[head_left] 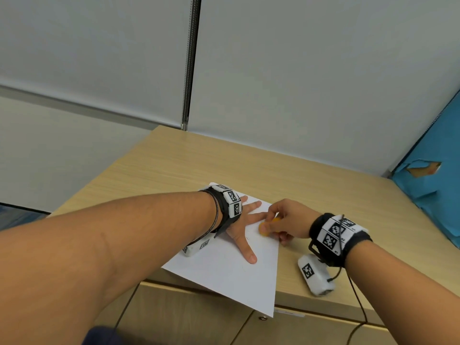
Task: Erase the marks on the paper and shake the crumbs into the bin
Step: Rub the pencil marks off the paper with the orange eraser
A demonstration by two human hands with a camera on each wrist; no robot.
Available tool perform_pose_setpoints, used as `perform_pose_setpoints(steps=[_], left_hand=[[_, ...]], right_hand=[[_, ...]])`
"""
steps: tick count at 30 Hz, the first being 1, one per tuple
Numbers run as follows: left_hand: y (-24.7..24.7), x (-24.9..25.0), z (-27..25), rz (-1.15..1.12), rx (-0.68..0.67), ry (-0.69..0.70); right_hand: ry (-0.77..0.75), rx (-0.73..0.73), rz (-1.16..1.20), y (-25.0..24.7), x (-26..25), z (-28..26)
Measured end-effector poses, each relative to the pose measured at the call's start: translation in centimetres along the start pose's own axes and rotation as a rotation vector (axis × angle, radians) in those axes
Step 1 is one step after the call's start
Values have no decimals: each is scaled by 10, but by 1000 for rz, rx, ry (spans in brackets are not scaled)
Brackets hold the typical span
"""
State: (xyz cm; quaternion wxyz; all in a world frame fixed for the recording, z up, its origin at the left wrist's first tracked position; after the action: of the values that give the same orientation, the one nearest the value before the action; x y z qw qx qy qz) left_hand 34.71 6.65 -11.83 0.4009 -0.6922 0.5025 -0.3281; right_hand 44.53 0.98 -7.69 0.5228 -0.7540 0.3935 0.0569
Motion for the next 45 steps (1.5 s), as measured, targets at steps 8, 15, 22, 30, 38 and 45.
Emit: perform_pose_setpoints(steps=[8, 15, 22, 30, 38, 45], left_hand=[[0, 1, -4, 9, -13, -19], [-1, 2, -6, 44, -33, -20], [2, -2, -2, 13, -9, 2], [0, -13, -7, -4, -37, 70], [7, -17, -3, 1, 3, 90], [6, -18, -1, 16, 7, 87]], right_hand=[[13, -195, 21, 25, -6, -14], [16, 65, -236, 14, -20, -11], [34, -31, -118, 12, -10, -4], [133, 102, 19, -8, 6, 12], [24, -220, -108, 43, -23, -25], [84, 142, -105, 0, -13, 1]])
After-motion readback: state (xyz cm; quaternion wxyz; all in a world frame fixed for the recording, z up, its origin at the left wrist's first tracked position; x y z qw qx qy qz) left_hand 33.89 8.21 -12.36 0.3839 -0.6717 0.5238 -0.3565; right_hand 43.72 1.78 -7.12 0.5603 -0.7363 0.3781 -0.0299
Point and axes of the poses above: each hand's wrist, its own z-axis towards the middle knuckle, its own y-axis out of the palm, x = y × z, the point moved 9 cm from there along z, towards the middle knuckle, and after that the axes turned 12 degrees about y, right-handed, at the moved point
